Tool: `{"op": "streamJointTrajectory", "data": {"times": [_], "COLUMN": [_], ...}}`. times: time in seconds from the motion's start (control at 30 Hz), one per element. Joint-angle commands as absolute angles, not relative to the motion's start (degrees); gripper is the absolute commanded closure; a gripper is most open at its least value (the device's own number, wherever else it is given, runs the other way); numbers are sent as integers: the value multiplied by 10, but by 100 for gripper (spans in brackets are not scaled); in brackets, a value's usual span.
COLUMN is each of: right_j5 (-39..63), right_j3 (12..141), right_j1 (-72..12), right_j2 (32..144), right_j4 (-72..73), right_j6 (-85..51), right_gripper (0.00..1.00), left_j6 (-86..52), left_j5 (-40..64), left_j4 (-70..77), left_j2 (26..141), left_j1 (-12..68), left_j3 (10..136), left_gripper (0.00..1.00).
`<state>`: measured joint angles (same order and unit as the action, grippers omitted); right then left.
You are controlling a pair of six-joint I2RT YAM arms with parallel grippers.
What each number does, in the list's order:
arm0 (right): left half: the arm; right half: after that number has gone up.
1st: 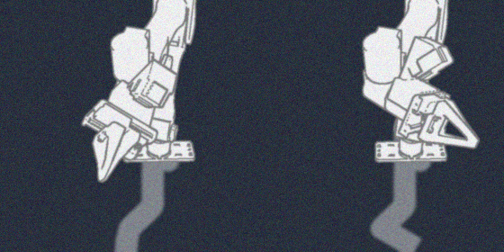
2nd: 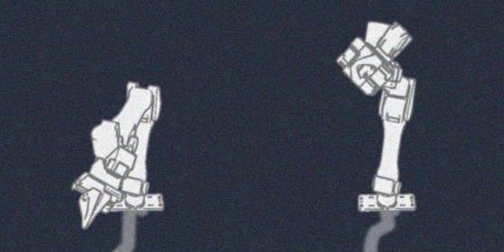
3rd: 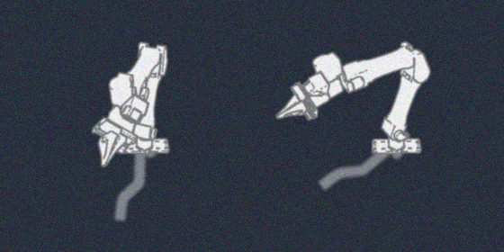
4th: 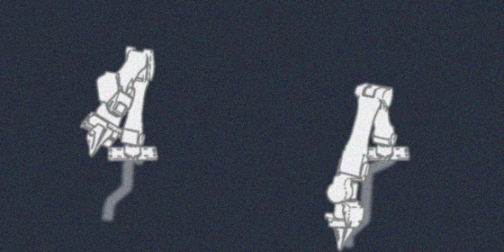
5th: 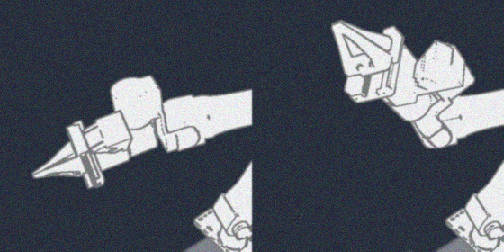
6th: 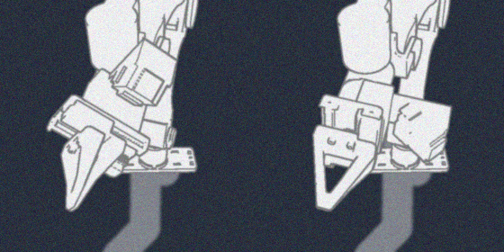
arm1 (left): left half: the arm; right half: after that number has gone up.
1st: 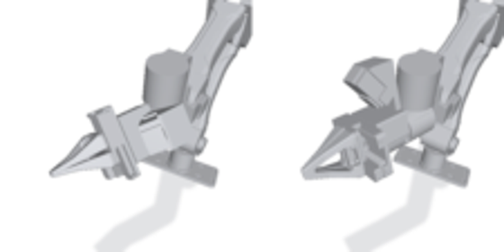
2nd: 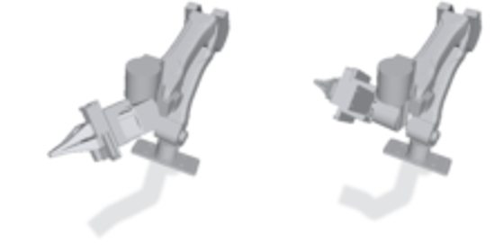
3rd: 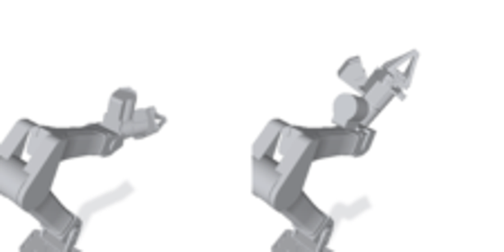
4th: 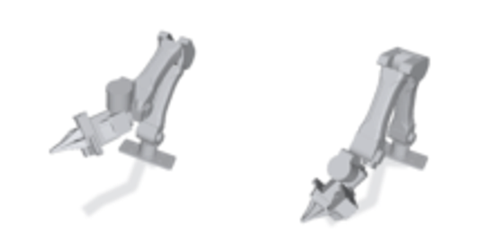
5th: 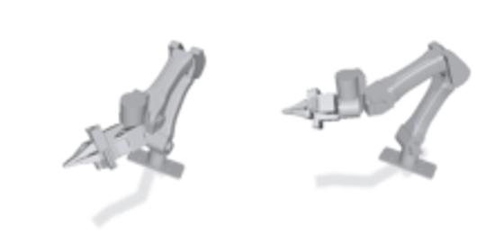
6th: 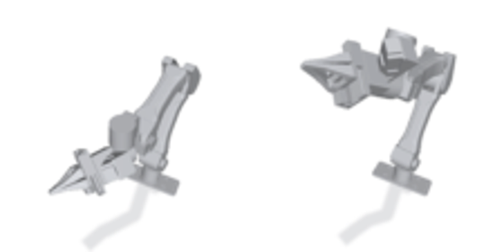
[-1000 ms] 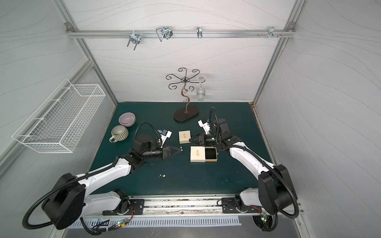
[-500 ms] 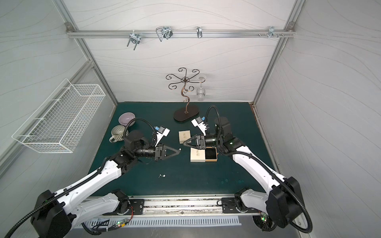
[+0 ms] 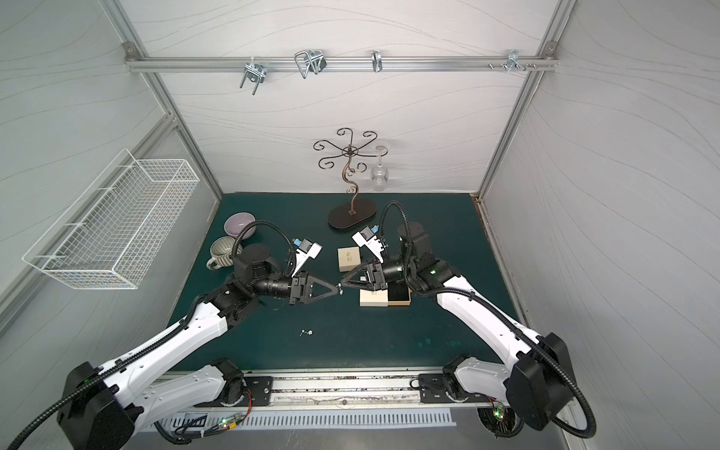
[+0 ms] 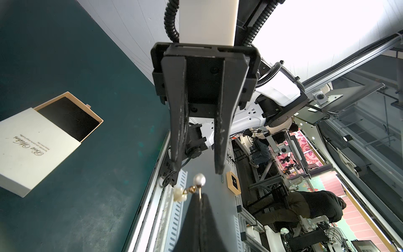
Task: Place the earrings into the drawer-style jewelry box
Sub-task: Pick up the earring from the center of the board.
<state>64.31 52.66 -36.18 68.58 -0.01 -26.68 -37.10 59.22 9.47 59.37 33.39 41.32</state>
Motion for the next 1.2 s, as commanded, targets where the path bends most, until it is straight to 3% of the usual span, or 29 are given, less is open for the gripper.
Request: {"op": "streamJointTrajectory", "data": {"times": [0.0,0.63,0.93,1.17], "right_j5": [662,641,636,633], "right_j3": [547,556,555,556], "right_j1": [-372,-380,-380,-380], "right_j2": [686,694,695,698], "right_j4": [-17,-39,-41,-45], "right_j6": [-235,-224,-221,-219], "right_gripper": [71,84,83,89], "left_j6": [-377,-386,-386,-386], "left_j5": [607,595,588,587], "left_j4": [114,119,122,124], "left_j2": [587,581,581,582], "left_j1": [336,335,336,335], "left_j3": [443,443,443,443], "left_gripper": [100,100,100,100]}}
